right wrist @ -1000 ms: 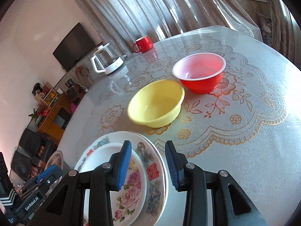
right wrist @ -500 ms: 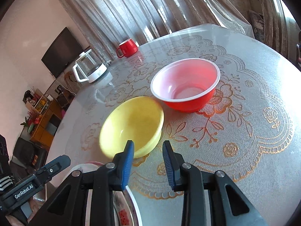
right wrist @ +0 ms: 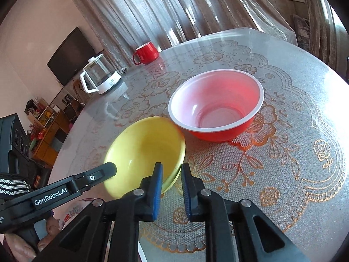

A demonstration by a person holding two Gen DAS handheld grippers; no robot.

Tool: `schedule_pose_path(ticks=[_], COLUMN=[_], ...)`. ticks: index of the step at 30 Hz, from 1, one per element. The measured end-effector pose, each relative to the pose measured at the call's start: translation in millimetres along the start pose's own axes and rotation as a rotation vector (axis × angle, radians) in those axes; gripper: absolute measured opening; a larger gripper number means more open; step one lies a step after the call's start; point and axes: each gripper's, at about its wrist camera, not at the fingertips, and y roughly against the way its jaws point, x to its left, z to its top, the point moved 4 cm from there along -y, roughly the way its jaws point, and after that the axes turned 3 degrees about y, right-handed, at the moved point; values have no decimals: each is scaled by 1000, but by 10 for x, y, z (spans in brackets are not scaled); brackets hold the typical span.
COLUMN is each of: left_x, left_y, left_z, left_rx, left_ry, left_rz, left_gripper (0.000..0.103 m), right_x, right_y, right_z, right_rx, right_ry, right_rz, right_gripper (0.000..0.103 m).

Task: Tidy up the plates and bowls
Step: 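Close both grippers on the yellow bowl rim and lift it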

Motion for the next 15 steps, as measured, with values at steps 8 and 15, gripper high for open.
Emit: schedule_pose_path(ticks=[8, 15], left_x=[73, 114], left_y=[193, 480], left_z=[-123, -141], left_rx=[-21, -76], left_ry=[7, 19], left_rz=[5, -9], left_gripper=[15, 15], right_x=[52, 199], right_y=[44, 166], right_z=[-50, -49], right_rx=[4, -13], right_ry=[-18, -1], right_rz=[23, 44], right_gripper=[15, 15])
